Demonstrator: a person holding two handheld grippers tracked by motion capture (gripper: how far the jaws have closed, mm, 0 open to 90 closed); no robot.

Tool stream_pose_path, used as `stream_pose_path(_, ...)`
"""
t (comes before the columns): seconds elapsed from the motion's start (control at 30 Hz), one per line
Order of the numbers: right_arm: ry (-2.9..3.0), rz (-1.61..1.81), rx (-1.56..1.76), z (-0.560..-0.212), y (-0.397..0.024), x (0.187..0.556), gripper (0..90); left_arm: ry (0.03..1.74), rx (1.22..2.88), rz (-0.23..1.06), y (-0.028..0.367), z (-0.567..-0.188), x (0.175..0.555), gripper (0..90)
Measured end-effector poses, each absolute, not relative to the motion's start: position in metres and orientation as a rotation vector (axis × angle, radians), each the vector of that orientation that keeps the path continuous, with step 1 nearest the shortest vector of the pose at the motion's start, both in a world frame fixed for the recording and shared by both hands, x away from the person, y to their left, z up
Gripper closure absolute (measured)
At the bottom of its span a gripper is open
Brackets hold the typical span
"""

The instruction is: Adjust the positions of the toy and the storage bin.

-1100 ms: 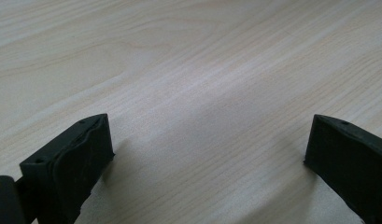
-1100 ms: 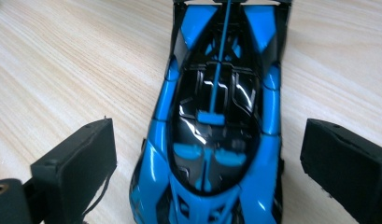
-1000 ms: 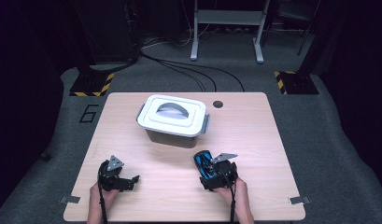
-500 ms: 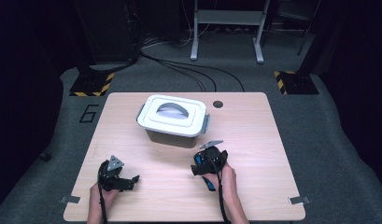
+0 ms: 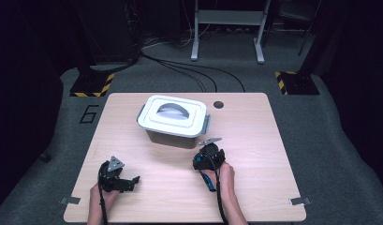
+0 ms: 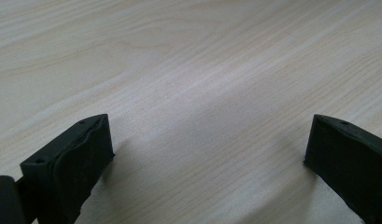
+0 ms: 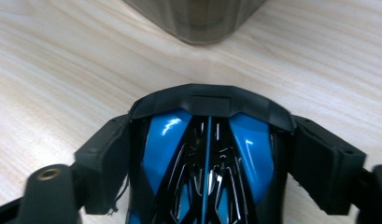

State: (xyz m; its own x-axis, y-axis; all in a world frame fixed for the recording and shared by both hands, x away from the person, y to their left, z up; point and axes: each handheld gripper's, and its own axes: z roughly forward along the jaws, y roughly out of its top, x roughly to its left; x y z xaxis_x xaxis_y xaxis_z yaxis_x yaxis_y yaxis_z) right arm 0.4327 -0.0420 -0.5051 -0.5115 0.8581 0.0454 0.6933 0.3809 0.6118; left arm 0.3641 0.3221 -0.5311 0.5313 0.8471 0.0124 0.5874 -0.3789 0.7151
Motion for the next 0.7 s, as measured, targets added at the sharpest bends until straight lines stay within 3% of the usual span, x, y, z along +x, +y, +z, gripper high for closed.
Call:
stream_pose_path(0.47,2.376,0.816,1.385,-0.505,-0.039,0.434,24.0,1.159,2.095,0.511,0.321,-0.532,0.364,1.0)
stream_pose_path(0.7,2.345,0.976,1.361,-0.493,-0.051,0.424,24.1,1.154,2.104,0.511,0.322,-0.531,0.364,1.0)
